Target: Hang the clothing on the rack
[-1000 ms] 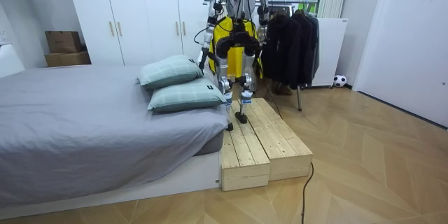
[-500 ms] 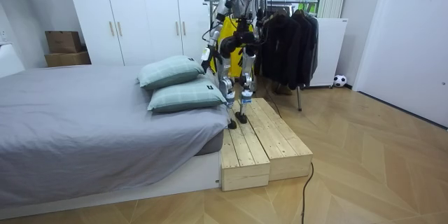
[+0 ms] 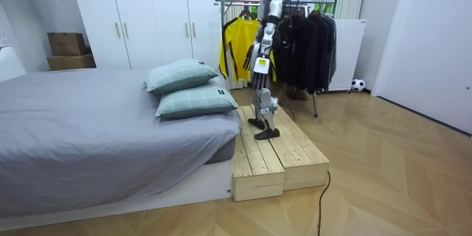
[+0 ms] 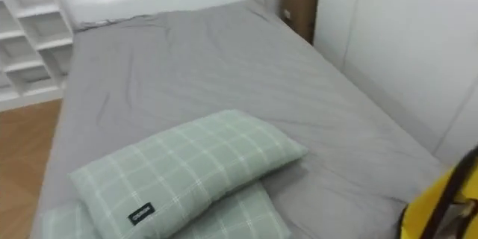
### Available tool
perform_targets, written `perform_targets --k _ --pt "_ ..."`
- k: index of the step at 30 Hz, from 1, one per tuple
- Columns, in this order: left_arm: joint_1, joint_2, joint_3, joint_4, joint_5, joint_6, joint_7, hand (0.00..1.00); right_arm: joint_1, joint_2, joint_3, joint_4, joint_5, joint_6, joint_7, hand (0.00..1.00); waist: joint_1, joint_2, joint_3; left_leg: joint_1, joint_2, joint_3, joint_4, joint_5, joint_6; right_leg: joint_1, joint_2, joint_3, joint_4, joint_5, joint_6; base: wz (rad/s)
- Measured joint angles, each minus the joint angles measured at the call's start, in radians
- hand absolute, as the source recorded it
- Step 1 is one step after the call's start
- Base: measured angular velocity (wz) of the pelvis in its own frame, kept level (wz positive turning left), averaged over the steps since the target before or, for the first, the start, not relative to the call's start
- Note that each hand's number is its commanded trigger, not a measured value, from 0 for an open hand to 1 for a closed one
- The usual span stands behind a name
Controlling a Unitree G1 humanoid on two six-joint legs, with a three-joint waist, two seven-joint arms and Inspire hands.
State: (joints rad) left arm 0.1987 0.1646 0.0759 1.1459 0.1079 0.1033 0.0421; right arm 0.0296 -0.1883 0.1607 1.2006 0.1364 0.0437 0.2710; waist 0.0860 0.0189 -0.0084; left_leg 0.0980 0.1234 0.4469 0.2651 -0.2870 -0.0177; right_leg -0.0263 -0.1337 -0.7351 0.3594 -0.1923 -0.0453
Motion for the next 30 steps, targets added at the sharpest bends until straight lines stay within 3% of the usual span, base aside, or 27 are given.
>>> perform_targets --k 3,4,6,8,11,15,16,20,22,30 --pt "0.005 -0.001 0.000 0.001 -0.036 0.000 0.015 0.00 0.008 0.003 -0.030 0.001 0.005 0.001 -0.010 0.00 -0.019 0.000 0.0024 -0.003 -0.030 -0.075 -0.006 0.009 0.023 0.024 -0.002 0.109 -0.005 0.005 0.010 0.72" --pt "0.007 0.000 0.003 0.001 -0.036 0.000 0.021 0.00 0.012 0.004 -0.037 0.001 0.008 0.002 -0.012 0.00 -0.024 -0.001 0.0022 -0.004 -0.042 -0.104 -0.011 0.015 0.033 0.036 -0.001 0.163 -0.019 0.009 0.023 0.81" --pt "0.011 0.000 0.020 0.011 -0.035 0.000 0.022 0.00 0.016 0.008 -0.052 0.001 0.009 0.002 -0.018 0.00 -0.024 -0.003 0.0027 -0.004 -0.057 -0.134 -0.018 0.021 0.043 0.048 0.003 0.230 -0.041 0.014 0.041 0.55" --pt "0.027 0.001 0.048 0.029 -0.036 0.000 0.022 0.00 0.018 0.015 -0.068 0.001 0.011 0.001 -0.023 0.00 -0.021 -0.005 0.0031 -0.006 -0.067 -0.167 -0.022 0.022 0.048 0.069 0.013 0.273 -0.074 0.026 0.062 0.45" --pt "0.037 0.002 0.064 0.057 -0.035 0.001 0.021 0.00 0.026 0.020 -0.072 0.001 0.012 0.001 -0.032 0.00 -0.024 -0.012 0.0049 -0.007 -0.078 -0.209 -0.023 0.019 0.053 0.098 0.022 0.298 -0.108 0.031 0.077 0.43" --pt "0.038 0.002 0.099 0.076 -0.033 0.003 0.018 0.00 0.033 0.027 -0.081 0.015 0.015 0.001 -0.040 0.00 -0.026 -0.023 0.0097 -0.009 -0.093 -0.279 -0.024 0.018 0.057 0.135 0.032 0.366 -0.141 0.032 0.090 0.53" --pt "0.035 0.002 0.099 0.074 -0.033 0.003 0.016 0.00 0.033 0.030 -0.083 0.018 0.015 0.001 -0.041 0.00 -0.024 -0.030 0.0143 -0.009 -0.099 -0.300 -0.023 0.018 0.057 0.145 0.031 0.381 -0.147 0.028 0.096 0.56" --pt "0.032 0.000 0.094 0.070 -0.029 0.006 0.008 0.00 0.031 0.037 -0.081 0.015 0.014 -0.001 -0.047 0.00 -0.023 -0.038 0.0171 -0.014 -0.105 -0.342 -0.016 0.017 0.057 0.175 0.035 0.377 -0.178 0.025 0.101 0.37" --pt "0.020 0.001 0.086 0.064 -0.023 0.005 0.008 0.00 0.033 0.040 -0.081 0.015 0.010 -0.001 -0.051 0.00 -0.033 -0.048 0.0235 -0.022 -0.118 -0.369 -0.013 0.018 0.056 0.189 0.036 0.380 -0.192 0.020 0.108 0.34" --pt "-0.032 0.000 0.048 0.042 0.015 -0.013 0.026 0.00 0.041 0.040 -0.084 0.017 0.011 -0.023 -0.077 0.00 -0.046 -0.050 0.0208 -0.048 -0.121 -0.409 0.002 0.018 0.055 0.190 0.041 0.406 -0.193 0.018 0.111 0.18"
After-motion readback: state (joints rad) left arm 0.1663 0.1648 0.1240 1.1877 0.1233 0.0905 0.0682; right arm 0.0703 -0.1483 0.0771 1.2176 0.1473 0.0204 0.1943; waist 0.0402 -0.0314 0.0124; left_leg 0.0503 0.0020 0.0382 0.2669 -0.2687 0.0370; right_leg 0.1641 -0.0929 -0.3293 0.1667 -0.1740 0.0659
